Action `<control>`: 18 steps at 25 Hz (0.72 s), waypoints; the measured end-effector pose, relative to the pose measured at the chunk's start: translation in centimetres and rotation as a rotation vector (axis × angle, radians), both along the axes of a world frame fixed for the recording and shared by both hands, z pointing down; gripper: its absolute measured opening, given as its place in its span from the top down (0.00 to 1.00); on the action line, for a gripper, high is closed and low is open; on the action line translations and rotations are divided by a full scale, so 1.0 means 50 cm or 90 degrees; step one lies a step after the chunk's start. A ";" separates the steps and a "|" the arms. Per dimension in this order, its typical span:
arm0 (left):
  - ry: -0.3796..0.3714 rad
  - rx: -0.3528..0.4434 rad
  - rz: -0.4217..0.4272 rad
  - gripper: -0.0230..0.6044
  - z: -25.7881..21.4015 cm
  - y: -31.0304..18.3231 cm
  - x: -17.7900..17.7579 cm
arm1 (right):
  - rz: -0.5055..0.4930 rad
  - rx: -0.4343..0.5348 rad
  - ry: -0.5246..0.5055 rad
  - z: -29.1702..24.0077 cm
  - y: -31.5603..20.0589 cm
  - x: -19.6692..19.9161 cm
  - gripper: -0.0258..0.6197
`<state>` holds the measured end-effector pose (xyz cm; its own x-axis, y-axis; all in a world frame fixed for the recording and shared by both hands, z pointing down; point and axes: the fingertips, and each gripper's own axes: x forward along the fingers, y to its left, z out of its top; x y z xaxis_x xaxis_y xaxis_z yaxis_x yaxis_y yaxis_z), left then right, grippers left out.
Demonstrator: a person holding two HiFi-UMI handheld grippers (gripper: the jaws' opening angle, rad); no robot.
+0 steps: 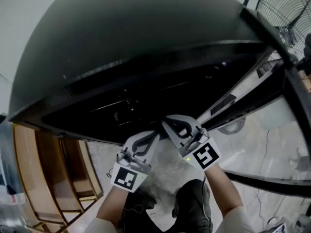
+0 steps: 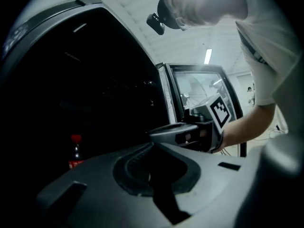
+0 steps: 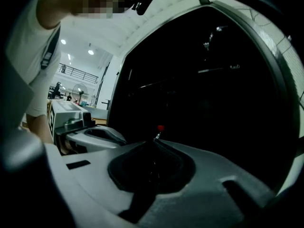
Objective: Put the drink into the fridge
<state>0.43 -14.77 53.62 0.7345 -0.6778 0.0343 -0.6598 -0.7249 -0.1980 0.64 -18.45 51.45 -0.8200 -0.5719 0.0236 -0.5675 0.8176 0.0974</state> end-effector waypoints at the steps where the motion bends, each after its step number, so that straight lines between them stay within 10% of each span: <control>1: -0.006 -0.001 -0.006 0.95 -0.030 0.006 0.005 | 0.000 -0.008 0.014 -0.019 0.014 0.008 0.97; 15: -0.031 -0.007 -0.055 0.95 -0.525 0.096 0.046 | 0.029 -0.114 0.023 -0.448 0.131 0.116 0.97; 18: 0.036 -0.107 -0.116 0.95 -0.604 0.129 0.037 | 0.028 -0.125 0.036 -0.539 0.167 0.140 0.97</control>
<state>2.29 -8.34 23.43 0.6040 -0.7878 0.1205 -0.7895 -0.6121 -0.0445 7.64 -10.10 24.47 -0.7884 -0.5871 0.1836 -0.6013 0.7985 -0.0291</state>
